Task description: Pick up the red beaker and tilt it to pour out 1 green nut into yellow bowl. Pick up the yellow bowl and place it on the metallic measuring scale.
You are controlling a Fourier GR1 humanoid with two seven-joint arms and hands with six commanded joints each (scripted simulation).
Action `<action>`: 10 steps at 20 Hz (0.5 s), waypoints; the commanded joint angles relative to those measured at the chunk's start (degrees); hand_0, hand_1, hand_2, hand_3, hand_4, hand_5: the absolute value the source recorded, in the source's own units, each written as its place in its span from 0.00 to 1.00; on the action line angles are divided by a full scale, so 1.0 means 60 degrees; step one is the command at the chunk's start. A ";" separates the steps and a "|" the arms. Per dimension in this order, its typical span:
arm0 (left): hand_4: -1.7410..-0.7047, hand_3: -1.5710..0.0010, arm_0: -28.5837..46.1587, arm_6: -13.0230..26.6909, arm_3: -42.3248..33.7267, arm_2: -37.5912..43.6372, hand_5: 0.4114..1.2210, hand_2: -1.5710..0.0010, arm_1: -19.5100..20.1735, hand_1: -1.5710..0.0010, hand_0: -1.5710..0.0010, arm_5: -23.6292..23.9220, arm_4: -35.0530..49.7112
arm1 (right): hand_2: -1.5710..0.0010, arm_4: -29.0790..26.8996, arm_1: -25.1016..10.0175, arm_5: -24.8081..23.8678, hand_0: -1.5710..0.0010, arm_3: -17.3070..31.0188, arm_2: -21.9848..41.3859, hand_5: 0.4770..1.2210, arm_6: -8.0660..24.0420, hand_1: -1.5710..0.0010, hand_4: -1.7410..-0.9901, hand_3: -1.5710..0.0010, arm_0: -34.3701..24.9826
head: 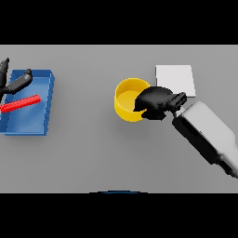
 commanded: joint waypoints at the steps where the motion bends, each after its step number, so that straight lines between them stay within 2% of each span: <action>1: 0.91 1.00 -0.0168 0.0064 0.0100 0.0025 0.38 1.00 -0.0050 1.00 1.00 -0.0032 -0.0010 | 0.02 -0.0070 -0.0066 0.0118 0.01 -0.0079 -0.0103 1.00 0.0180 0.01 0.02 0.15 -0.0140; 3: 0.91 1.00 -0.0046 -0.0137 -0.0014 0.0028 0.38 1.00 -0.0020 1.00 1.00 0.0005 0.0010 | 0.01 -0.0265 -0.0144 0.0278 0.00 -0.0216 -0.0298 1.00 0.0491 0.00 0.02 0.18 -0.0265; 6: 0.90 1.00 -0.0131 -0.0053 0.0034 0.0067 0.38 1.00 -0.0003 1.00 1.00 -0.0040 0.0039 | 0.01 -0.0460 -0.0145 0.0378 0.00 -0.0403 -0.0364 1.00 0.0811 0.00 0.03 0.21 -0.0247; 8: 0.91 1.00 -0.0118 -0.0030 -0.0035 0.0057 0.39 1.00 0.0113 1.00 1.00 -0.0063 -0.0003 | 0.00 -0.0300 -0.0372 0.0135 0.00 -0.0237 -0.0339 1.00 0.0475 0.00 0.03 0.21 -0.0472; 10: 0.90 1.00 -0.0025 -0.0065 -0.0148 0.0067 0.40 1.00 0.0148 1.00 1.00 -0.0024 0.0030 | 0.00 -0.0264 -0.0667 -0.0063 0.00 -0.0027 -0.0528 1.00 0.0323 0.00 0.03 0.16 -0.0825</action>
